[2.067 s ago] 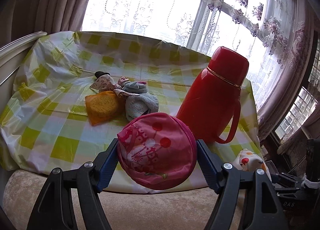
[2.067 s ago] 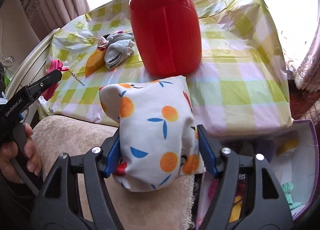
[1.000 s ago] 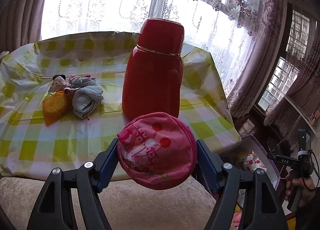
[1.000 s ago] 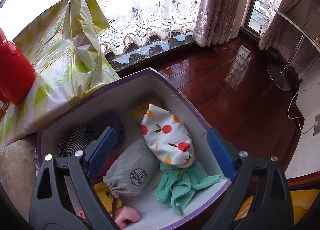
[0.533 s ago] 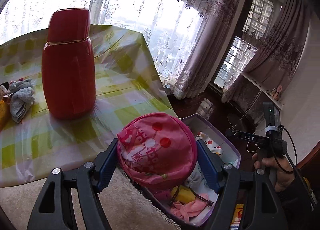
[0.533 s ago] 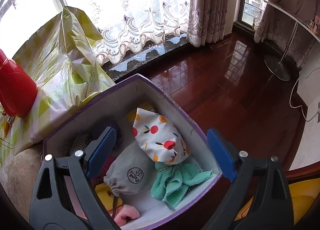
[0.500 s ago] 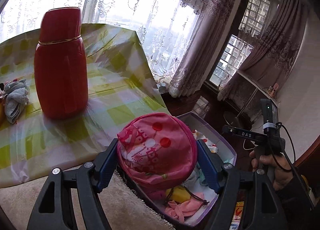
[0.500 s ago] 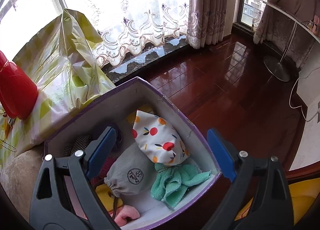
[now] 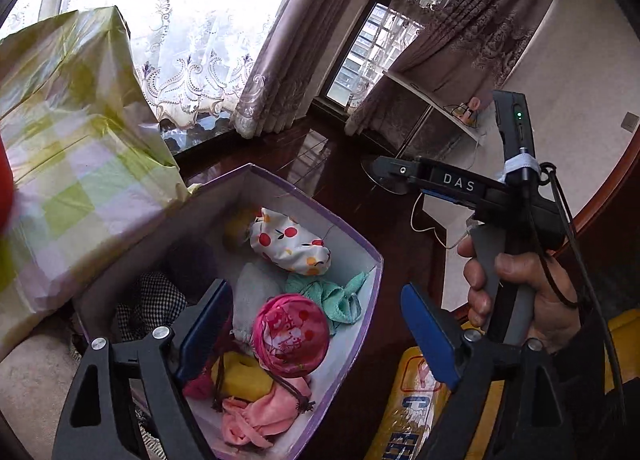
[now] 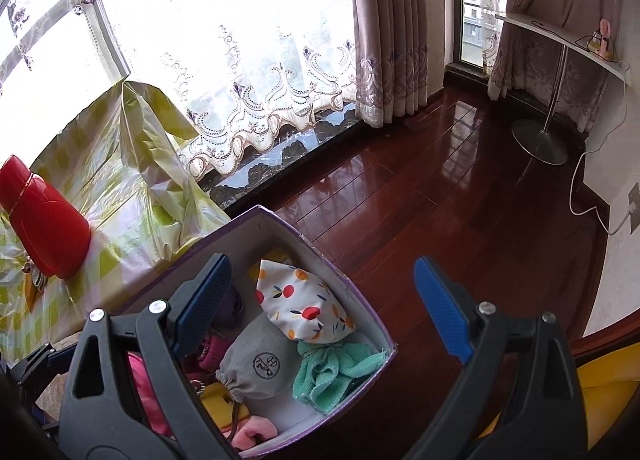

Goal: Organize soft objects
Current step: 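Move the left tool over the box and open it to drop the pink pouch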

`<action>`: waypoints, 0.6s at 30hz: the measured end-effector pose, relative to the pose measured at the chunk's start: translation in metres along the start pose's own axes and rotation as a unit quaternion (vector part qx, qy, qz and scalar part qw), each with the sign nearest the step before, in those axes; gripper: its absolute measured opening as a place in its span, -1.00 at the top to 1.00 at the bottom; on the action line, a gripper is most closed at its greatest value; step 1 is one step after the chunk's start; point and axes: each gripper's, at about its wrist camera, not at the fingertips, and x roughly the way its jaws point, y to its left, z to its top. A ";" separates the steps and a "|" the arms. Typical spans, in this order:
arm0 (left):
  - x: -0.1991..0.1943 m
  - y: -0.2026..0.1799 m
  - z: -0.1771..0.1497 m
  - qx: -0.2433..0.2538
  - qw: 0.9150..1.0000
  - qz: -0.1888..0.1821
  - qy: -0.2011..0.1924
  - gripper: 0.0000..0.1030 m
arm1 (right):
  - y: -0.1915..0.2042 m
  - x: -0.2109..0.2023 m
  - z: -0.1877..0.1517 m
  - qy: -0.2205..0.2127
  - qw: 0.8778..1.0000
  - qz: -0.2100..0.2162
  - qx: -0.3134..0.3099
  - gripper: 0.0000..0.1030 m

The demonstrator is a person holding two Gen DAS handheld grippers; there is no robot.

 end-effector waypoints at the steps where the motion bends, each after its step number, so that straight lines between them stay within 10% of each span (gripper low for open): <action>1: -0.003 0.004 -0.001 -0.004 1.000 0.004 -0.002 -0.69 | 0.000 0.000 -0.001 0.001 1.000 0.001 0.000 -0.82; 18: -0.108 0.083 -0.024 -0.086 0.977 0.174 -0.092 -0.69 | 0.074 0.010 -0.024 0.043 0.995 0.073 -0.056 -0.82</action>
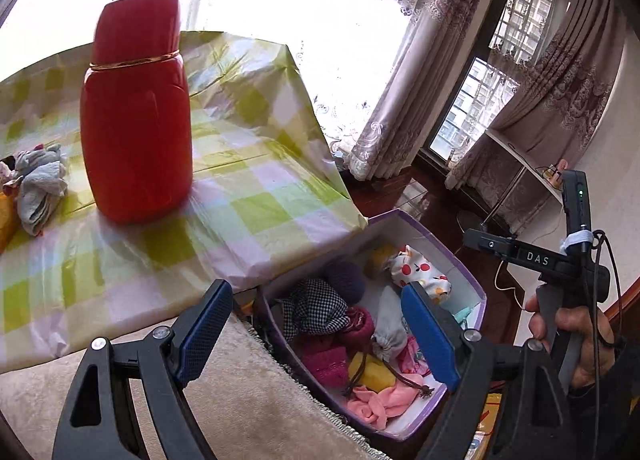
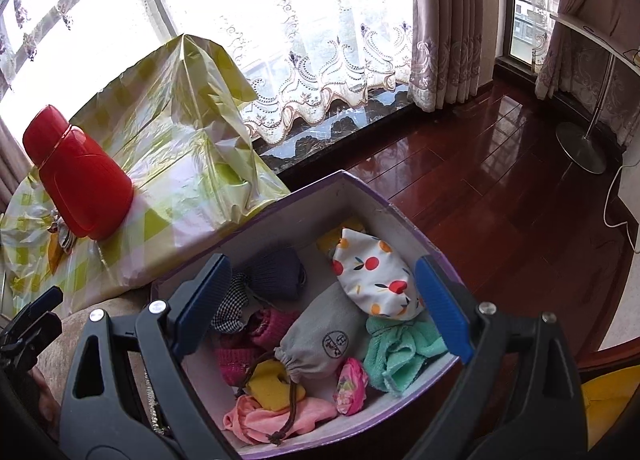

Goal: Organize soft objects
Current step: 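Move the left tool over the box and open it to drop the pink pouch, then move both open tools back over the pile of soft items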

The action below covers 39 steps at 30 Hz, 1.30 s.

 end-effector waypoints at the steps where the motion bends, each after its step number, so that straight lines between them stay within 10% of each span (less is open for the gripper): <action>1: -0.005 0.006 0.000 -0.003 1.000 0.009 -0.007 -0.69 | 0.010 0.001 -0.002 0.005 1.000 0.010 -0.009 -0.82; 20: -0.088 0.146 -0.015 -0.089 0.976 0.183 -0.070 -0.71 | 0.216 0.010 -0.051 0.059 0.966 0.178 -0.176 -0.82; 39: -0.096 0.291 -0.012 -0.207 0.951 0.226 -0.039 -0.71 | 0.379 0.058 -0.075 0.083 0.935 0.228 -0.259 -0.82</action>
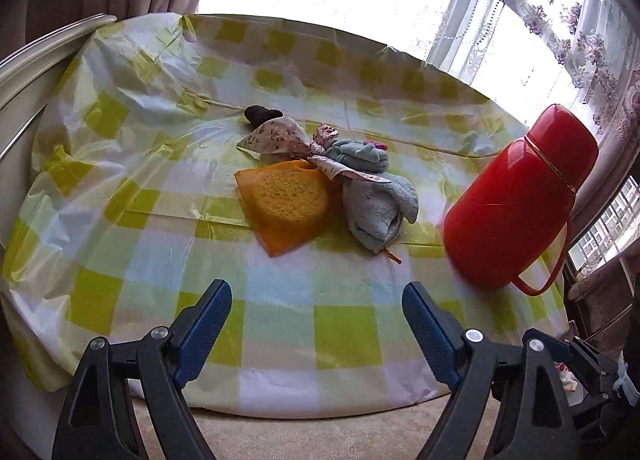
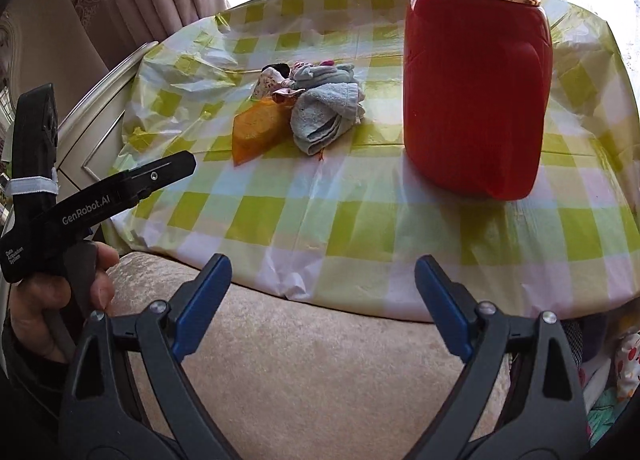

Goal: Organize soft objects
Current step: 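Move both open tools back over the pile of soft items, then grasp the orange mesh sponge bag with the left tool while the right grasps the grey towel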

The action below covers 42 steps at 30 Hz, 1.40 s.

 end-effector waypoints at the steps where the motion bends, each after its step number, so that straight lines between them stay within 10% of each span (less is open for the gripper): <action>1: 0.006 0.004 0.003 -0.004 1.000 0.003 0.006 -0.71 | 0.003 0.006 0.004 0.000 1.000 -0.001 -0.002 -0.82; 30: 0.153 0.026 0.078 0.119 0.989 -0.013 0.090 -1.00 | 0.033 0.143 0.096 0.003 0.995 -0.092 -0.046 -0.82; 35: 0.148 0.026 0.072 0.177 0.981 0.003 0.079 -0.60 | 0.031 0.147 0.094 0.003 0.994 -0.100 -0.042 -0.82; 42: 0.135 0.033 0.062 0.169 0.983 0.008 0.072 -0.60 | 0.028 0.151 0.102 -0.011 0.995 -0.096 -0.031 -0.82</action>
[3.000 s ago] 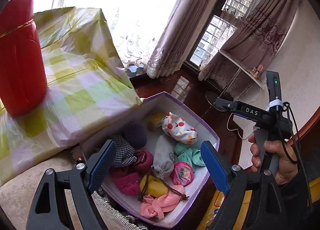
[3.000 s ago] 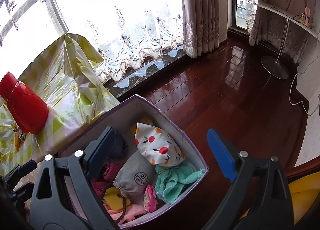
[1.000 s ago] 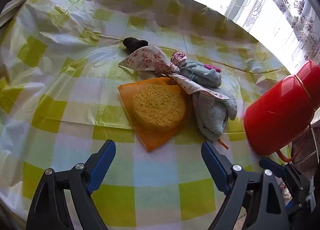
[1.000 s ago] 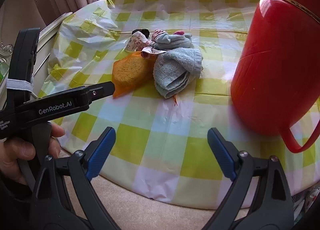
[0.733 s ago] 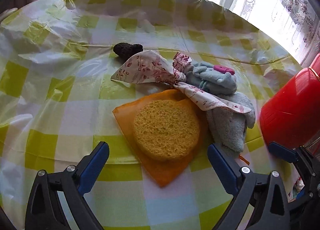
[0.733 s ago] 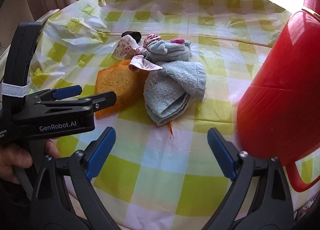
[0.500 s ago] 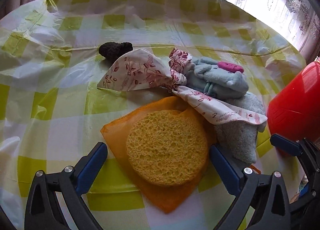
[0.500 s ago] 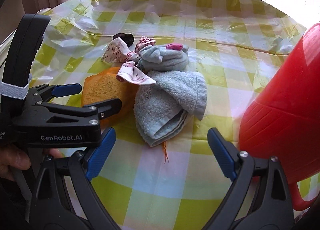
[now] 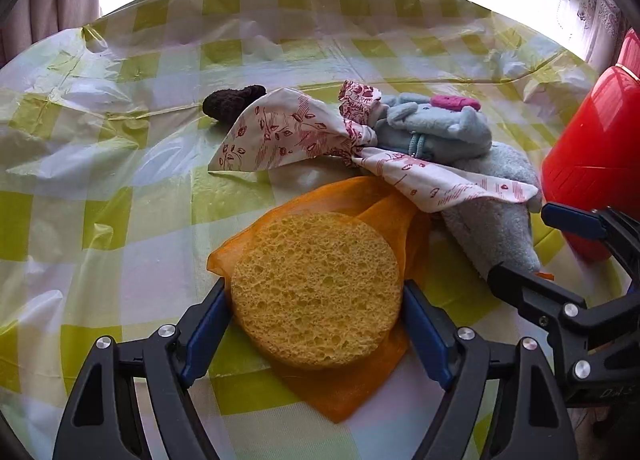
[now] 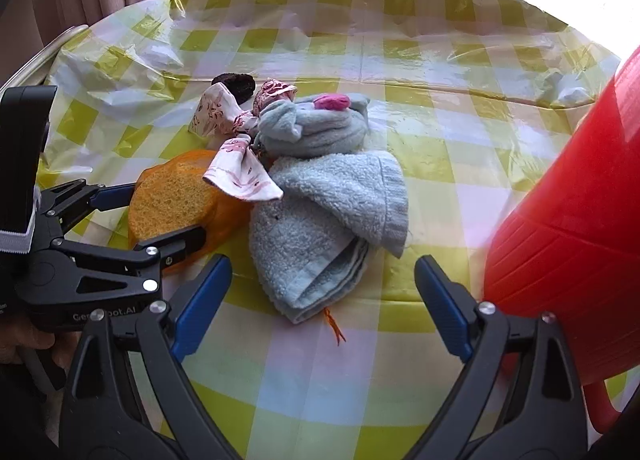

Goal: Organize soft objects
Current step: 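Grasp the orange mesh sponge bag with the left tool while the right grasps the grey towel, then lift the orange bag with the left tool while the right lifts the grey towel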

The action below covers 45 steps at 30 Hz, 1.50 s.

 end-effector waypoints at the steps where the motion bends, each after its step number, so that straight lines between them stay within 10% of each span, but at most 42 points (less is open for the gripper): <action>1: -0.002 0.000 -0.003 -0.004 1.000 0.006 0.000 -0.59 | 0.000 0.003 0.001 0.001 1.000 0.001 0.002 -0.82; 9: -0.018 0.003 -0.025 -0.037 0.999 0.021 0.006 -0.59 | -0.003 0.014 0.015 -0.004 1.000 0.011 0.021 -0.77; 12: -0.023 0.002 -0.033 -0.052 0.998 0.024 0.009 -0.59 | -0.003 0.022 0.012 0.014 1.000 0.013 0.017 -0.26; 21: -0.058 0.006 -0.050 -0.103 0.994 0.027 -0.013 -0.59 | -0.002 -0.006 -0.008 0.010 0.999 0.047 0.018 0.26; 45: -0.156 -0.043 -0.091 -0.130 0.985 0.013 -0.111 -0.59 | -0.030 -0.147 -0.095 -0.054 0.992 0.099 0.059 0.33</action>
